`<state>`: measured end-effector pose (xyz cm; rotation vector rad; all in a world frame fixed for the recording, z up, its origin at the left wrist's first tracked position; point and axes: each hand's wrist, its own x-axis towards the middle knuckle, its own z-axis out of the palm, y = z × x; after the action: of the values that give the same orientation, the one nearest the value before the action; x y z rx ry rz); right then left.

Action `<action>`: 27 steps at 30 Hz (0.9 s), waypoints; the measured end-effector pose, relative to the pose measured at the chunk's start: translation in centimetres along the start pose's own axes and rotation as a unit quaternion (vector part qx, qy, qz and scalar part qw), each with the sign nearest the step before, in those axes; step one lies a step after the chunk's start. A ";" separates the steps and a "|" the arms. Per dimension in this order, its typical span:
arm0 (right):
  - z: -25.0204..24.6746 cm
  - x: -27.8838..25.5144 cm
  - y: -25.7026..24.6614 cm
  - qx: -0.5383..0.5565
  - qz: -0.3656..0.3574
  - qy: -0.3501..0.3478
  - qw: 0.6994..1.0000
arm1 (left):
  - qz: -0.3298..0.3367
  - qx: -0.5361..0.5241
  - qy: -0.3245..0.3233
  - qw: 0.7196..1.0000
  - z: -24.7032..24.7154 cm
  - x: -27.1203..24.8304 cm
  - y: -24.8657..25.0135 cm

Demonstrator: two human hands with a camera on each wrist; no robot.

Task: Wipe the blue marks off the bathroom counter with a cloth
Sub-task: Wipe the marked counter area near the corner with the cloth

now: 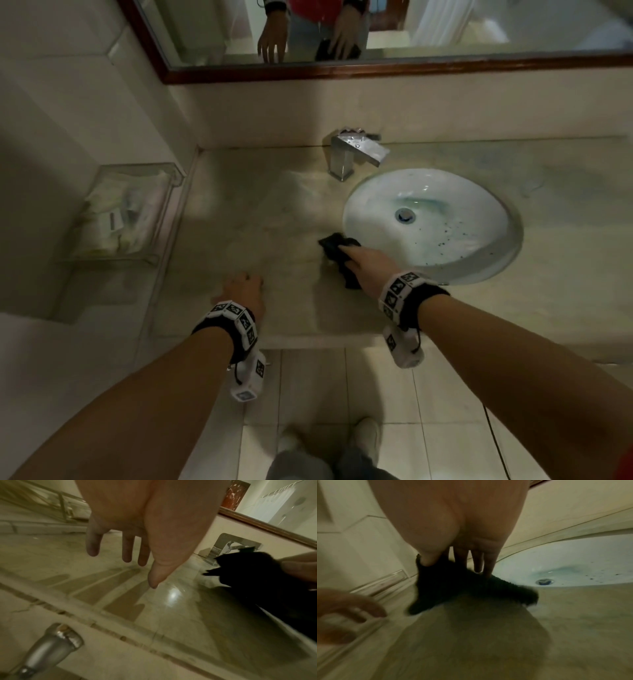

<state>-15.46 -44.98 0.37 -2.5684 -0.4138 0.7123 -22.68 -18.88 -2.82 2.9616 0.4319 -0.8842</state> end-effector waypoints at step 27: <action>14.4 1.1 -12.7 -0.219 -0.015 -0.060 0.974 | -0.009 -0.066 0.061 0.996 3.4 -1.8 -5.9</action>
<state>-24.47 -28.89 -5.01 -2.9255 -0.7174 0.8454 -27.52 -14.00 -4.37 2.9042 0.5010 -0.6509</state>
